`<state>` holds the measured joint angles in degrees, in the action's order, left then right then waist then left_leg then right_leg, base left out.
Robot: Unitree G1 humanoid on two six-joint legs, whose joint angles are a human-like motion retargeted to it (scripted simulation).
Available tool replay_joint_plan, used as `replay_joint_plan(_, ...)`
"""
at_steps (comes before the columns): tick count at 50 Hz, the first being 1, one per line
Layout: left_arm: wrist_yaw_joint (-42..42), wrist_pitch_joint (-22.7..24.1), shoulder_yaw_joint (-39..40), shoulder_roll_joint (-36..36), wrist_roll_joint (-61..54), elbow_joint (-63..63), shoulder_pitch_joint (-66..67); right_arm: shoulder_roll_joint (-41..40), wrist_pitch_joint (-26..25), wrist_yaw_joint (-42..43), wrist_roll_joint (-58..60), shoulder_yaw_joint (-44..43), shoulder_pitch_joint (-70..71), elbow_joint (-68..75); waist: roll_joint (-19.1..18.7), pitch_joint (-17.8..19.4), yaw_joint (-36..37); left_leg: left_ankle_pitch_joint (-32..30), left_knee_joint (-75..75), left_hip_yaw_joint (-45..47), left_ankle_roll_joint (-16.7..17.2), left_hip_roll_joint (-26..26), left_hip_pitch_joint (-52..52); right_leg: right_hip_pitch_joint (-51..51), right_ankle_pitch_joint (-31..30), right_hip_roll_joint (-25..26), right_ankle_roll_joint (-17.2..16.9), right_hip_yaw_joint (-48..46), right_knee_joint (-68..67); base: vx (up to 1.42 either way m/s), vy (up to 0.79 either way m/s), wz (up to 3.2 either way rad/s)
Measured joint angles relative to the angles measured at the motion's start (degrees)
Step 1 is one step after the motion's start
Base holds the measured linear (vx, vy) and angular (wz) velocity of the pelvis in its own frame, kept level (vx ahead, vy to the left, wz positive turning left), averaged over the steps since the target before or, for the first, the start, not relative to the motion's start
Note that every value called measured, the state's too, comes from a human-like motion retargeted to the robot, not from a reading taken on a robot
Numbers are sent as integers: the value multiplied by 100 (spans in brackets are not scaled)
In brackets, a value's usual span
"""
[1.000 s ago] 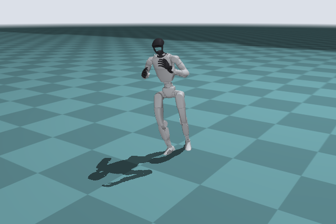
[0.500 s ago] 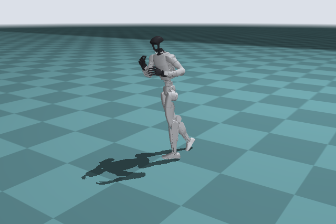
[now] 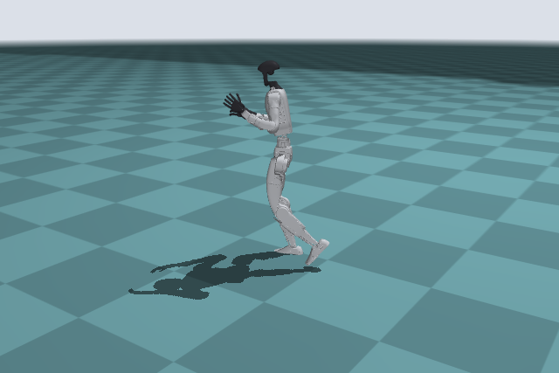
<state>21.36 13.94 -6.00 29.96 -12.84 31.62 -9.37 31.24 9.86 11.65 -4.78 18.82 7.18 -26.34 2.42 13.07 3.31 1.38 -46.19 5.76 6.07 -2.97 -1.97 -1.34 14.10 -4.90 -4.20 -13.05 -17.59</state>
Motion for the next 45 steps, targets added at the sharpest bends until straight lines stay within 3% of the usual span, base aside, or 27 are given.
replay_joint_plan(3,255,101,575,-247,-1,-21,799,-491,45,296,244,298,1099,418,-145,231,377,1142,-1018,209,-395,-332,726,-118,783,54,176,379,-1143,78,3,-143)
replay_joint_plan(5,406,168,923,-425,39,-2,1359,-977,105,430,582,387,1836,361,-70,291,669,1664,-824,303,-563,-394,1158,1,851,62,-81,593,-1244,84,0,-113)
replay_joint_plan(7,427,195,1053,-524,-117,3,1742,-1520,164,695,1040,475,2409,187,134,209,1064,1847,87,559,-510,-395,1439,344,529,79,-426,717,-726,90,-2,-85)
replay_joint_plan(10,401,366,1187,-630,-344,16,2181,-2185,205,819,1299,867,2921,-18,381,82,1678,1370,2123,1272,-297,-253,1453,976,-451,146,-710,818,155,98,6,-66)
replay_joint_plan(12,272,493,1257,-854,-647,-52,2488,-2300,210,590,1192,1266,3066,-52,313,67,1914,777,3450,1537,-12,47,1239,1478,-1382,305,-871,977,604,103,18,-34)
replay_joint_plan(15,207,401,1474,-1336,-722,-108,3100,-2182,4,-102,1057,1906,2928,-110,-253,200,1776,-393,4628,1224,451,420,754,2184,-2690,821,-854,1531,732,105,25,41)
replay_joint_plan(17,167,217,1445,-1465,-494,-148,3346,-1883,69,-325,1039,1999,2619,-206,-760,346,1496,-485,4594,1034,403,388,354,2207,-3010,1260,-635,1652,-199,103,23,117)
replay_joint_plan(18,138,118,1378,-1459,-385,-175,3354,-1731,87,-403,1030,1990,2465,-200,-930,436,1388,-26,4387,1244,111,297,157,1968,-2866,1239,-416,1306,-1088,98,19,100)
replay_joint_plan(19,99,34,1267,-1421,-279,-238,3244,-1588,54,-436,1258,1958,2358,-101,-975,510,1352,506,4054,1374,-231,262,74,1603,-2488,822,-38,765,-2158,93,18,64)
replay_joint_plan(21,47,-71,953,-1275,-132,-422,2739,-1455,-36,-455,1341,1879,2070,222,-828,677,1323,1493,3062,1418,-829,331,164,846,-1511,-494,815,-171,-4174,87,17,47)
replay_joint_plan(22,51,-108,768,-1168,-61,-533,2359,-1449,-76,-438,1124,1804,1858,388,-694,752,1270,1864,2481,1355,-964,405,308,488,-1090,-1038,1110,-320,-4901,84,15,95)
replay_joint_plan(23,79,-162,578,-1028,71,-657,1892,-1417,-132,-375,998,1649,1632,531,-552,773,1165,2144,1934,1257,-908,470,505,71,-792,-1270,1207,-171,-5368,85,14,145)
replay_joint_plan(25,191,-228,296,-725,360,-686,1086,-1335,-107,-271,585,1262,837,519,-480,700,849,2453,1500,871,-637,556,528,-563,-455,-995,986,333,-5596,89,13,211)
replay_joint_plan(28,308,-196,160,-489,543,-485,99,-788,150,-416,-369,411,-579,-272,-711,293,176,2289,2017,31,-322,571,116,-1059,-311,-552,444,306,-4599,96,16,240)
replay_joint_plan(30,337,-48,160,-538,459,-255,-284,-301,249,-645,-739,-39,-1114,-663,-863,74,-358,1874,2495,-444,-13,501,-180,-1131,-364,-553,195,-221,-3361,99,13,213)
replay_joint_plan(33,475,165,53,-780,194,5,-440,235,227,-922,-1158,-478,-1547,-851,-876,-252,-1118,940,3104,-956,336,544,-630,-907,-952,-345,-453,-639,-761,104,3,180)
replay_joint_plan(35,492,189,-6,-865,73,120,-386,467,129,-1013,-1132,-723,-1645,-825,-713,-375,-1406,359,3275,-1130,347,713,-959,-746,-1185,-177,-982,-315,652,106,-13,124)
replay_joint_plan(36,427,121,27,-821,73,154,-313,488,52,-1001,-996,-760,-1570,-775,-609,-331,-1390,244,3050,-1077,273,741,-1069,-655,-1278,11,-1041,79,1036,104,-24,58)
replay_joint_plan(38,260,-45,72,-794,152,194,-138,527,-90,-912,-694,-761,-1315,-660,-363,-152,-1312,100,2140,-949,-93,968,-1114,-386,-1747,143,-1080,907,1431,99,-16,23)
replay_joint_plan(40,148,-179,122,-836,230,129,7,593,-125,-648,-453,-618,-721,-452,-314,88,-1126,107,443,-673,-516,1081,-582,-249,-1705,114,-593,1202,1113,89,1,-1)
replay_joint_plan(42,167,-193,171,-918,98,15,288,680,-98,-372,-245,-516,42,-241,-533,293,-796,713,-1199,-427,-717,787,197,-444,-755,324,75,1180,47,82,3,-25)
replay_joint_plan(43,129,-177,191,-976,-36,4,531,711,-127,-360,-136,-519,369,-181,-576,373,-628,1105,-1726,-307,-796,665,518,-520,-399,350,190,1172,-464,83,7,-5)
replay_joint_plan(45,5,-74,246,-1112,-439,80,1101,623,-106,-103,184,-571,954,-140,-536,436,-315,1576,-2126,-11,-938,407,1094,-506,-67,257,99,1079,-988,85,10,21)
